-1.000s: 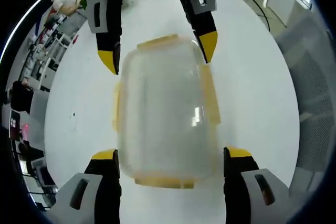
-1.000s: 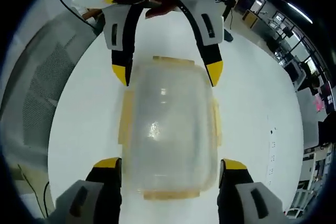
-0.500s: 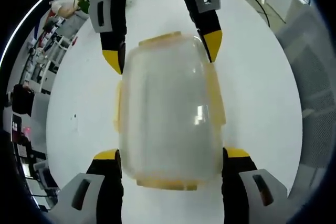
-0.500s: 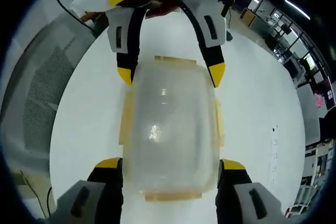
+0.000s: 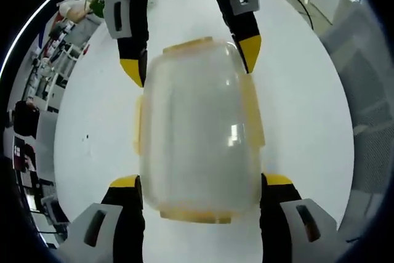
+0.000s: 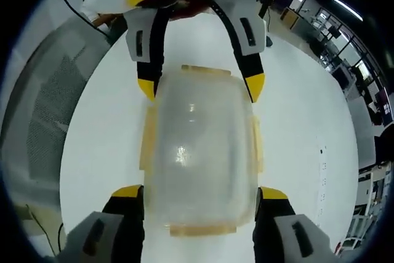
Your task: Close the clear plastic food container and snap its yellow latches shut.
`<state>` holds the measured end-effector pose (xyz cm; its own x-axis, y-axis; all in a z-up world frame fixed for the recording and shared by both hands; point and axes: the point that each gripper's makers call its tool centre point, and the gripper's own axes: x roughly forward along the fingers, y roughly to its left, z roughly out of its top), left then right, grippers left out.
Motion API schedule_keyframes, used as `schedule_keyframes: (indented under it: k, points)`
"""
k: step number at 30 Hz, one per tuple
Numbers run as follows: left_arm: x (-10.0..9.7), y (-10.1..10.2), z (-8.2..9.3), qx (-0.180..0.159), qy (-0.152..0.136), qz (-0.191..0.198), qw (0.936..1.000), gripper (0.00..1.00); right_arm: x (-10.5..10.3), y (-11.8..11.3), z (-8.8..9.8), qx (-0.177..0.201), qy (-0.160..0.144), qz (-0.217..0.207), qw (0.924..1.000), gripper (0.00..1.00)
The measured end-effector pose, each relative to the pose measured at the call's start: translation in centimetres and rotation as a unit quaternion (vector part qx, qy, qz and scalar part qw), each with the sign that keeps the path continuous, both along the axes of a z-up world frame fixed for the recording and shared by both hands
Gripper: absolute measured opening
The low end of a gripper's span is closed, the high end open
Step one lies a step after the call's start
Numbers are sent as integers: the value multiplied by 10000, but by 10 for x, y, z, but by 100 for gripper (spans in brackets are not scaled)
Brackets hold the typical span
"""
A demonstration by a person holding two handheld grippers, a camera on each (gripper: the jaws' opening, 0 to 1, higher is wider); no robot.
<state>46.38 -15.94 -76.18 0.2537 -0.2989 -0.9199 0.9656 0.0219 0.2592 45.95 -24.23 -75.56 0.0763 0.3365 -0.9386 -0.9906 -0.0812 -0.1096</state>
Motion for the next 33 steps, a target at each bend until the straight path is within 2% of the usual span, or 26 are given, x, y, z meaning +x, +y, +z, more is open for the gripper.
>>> schedule_keyframes:
  k: [33]
  points:
    - [-13,85,-1,122,-8,-131,9998,75,-16,84,-1,100,7,-159,9998,72]
